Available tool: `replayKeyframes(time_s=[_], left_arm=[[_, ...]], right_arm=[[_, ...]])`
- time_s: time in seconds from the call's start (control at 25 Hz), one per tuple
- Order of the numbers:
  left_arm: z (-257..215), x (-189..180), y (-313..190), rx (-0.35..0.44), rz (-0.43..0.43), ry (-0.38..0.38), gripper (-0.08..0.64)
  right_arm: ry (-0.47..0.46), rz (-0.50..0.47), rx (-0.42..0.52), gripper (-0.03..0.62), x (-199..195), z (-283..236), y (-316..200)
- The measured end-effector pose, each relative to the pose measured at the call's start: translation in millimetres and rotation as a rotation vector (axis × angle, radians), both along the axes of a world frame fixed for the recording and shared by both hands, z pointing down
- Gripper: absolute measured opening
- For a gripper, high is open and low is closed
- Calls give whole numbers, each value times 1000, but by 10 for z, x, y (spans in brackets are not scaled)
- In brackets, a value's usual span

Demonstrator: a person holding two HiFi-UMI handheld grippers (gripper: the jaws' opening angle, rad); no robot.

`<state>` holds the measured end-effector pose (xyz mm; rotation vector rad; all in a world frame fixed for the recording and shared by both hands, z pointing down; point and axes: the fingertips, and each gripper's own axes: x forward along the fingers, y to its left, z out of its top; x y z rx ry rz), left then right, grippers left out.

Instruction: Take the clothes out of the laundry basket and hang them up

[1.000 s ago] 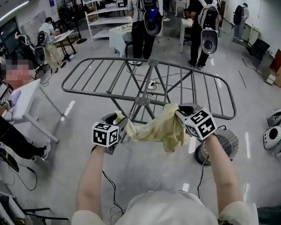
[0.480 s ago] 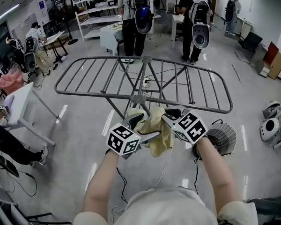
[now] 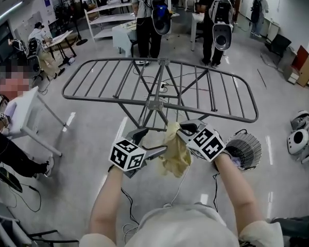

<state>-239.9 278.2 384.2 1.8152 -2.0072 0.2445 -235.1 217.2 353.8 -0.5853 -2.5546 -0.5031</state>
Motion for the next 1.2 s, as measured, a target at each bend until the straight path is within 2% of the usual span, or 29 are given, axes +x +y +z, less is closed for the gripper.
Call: replayKeyframes(time_s=[0.2, 0.24, 0.32, 0.44, 0.52, 0.56, 0.68, 0.88, 1.12, 1.2], left_arm=[[81, 309, -344, 11, 106, 42, 443], [93, 313, -385, 8, 108, 44, 387], [86, 307, -427, 6, 110, 49, 201], [50, 382, -462, -6, 167, 45, 183], [19, 427, -469, -28, 206, 10, 81], [-2, 440, -457, -37, 222, -7, 57], [-124, 422, -400, -36, 245, -39, 40], [-386, 291, -381, -41, 232, -127, 38], [-801, 229, -286, 50, 221, -154, 38], [-921, 212, -249, 75, 223, -164, 38]], right_arm=[[8, -32, 6, 38, 51, 44, 114], [9, -36, 8, 38, 67, 49, 128], [6, -38, 15, 38, 109, 48, 134], [2, -36, 22, 38, 182, 21, 106], [0, -29, 30, 42, 226, 18, 69], [-2, -26, 29, 49, 252, 24, 49], [-17, -11, -15, 86, 346, 40, -3], [-49, 80, -164, 105, 561, 109, -110], [84, 124, -261, 226, 904, 865, 12], [102, 146, -242, 205, 910, 1082, 54]])
